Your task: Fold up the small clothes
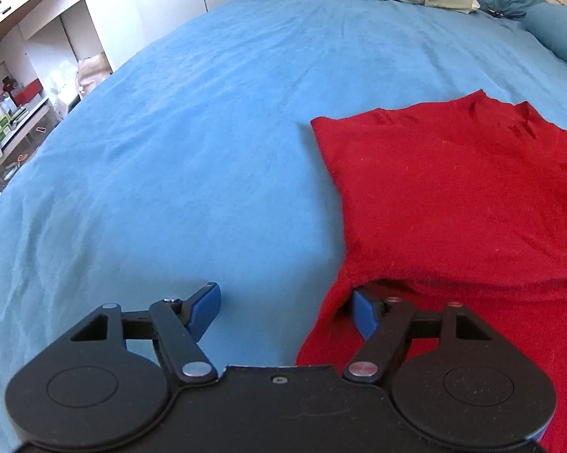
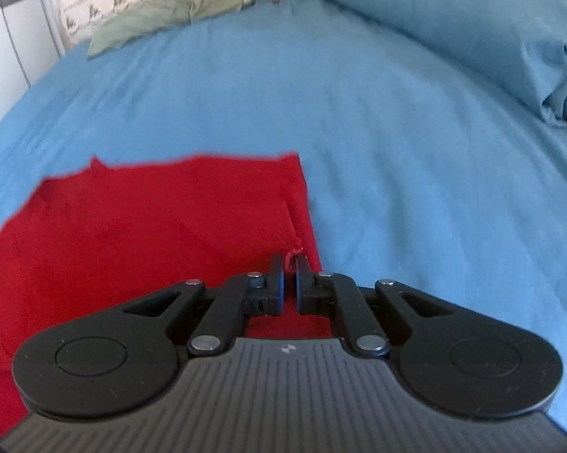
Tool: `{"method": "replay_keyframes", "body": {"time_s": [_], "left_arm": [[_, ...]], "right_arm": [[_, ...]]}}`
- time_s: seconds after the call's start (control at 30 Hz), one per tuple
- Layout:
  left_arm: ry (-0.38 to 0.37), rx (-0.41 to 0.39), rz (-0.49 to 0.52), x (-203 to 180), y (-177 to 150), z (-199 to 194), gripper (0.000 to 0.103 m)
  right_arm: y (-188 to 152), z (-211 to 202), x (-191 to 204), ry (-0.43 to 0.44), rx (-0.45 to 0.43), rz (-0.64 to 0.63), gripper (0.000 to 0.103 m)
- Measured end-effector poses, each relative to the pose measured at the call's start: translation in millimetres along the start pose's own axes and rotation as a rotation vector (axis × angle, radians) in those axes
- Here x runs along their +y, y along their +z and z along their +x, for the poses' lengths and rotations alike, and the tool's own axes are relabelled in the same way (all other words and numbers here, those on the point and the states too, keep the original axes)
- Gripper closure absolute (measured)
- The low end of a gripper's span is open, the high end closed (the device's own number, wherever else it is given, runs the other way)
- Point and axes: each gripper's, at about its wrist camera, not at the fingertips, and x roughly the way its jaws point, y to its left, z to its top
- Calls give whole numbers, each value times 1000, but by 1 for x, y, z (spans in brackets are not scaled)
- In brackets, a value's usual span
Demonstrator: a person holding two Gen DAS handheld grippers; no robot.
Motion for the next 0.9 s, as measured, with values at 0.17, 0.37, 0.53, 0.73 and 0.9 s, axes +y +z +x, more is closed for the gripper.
{"method": "replay_keyframes", "body": {"time_s": [0.17, 0.37, 0.53, 0.73, 0.9], "left_arm": [[-53, -81, 68, -9, 3, -39, 24], [-275, -133, 106, -36, 17, -56, 13], [-304, -116, 114, -62, 23, -38, 13], [-301, -56, 73, -62, 21, -24, 14], [-255, -26, 65, -62, 11, -15, 16]], "right_arm": [[-1, -31, -4, 43, -72, -31, 2], [-10, -41, 28, 228, -63, -193, 0], [-29, -5, 22, 180, 32, -162, 0], [-21, -19, 18, 216, -13, -215, 0], [0, -8, 33, 252, -54, -224, 0]]}}
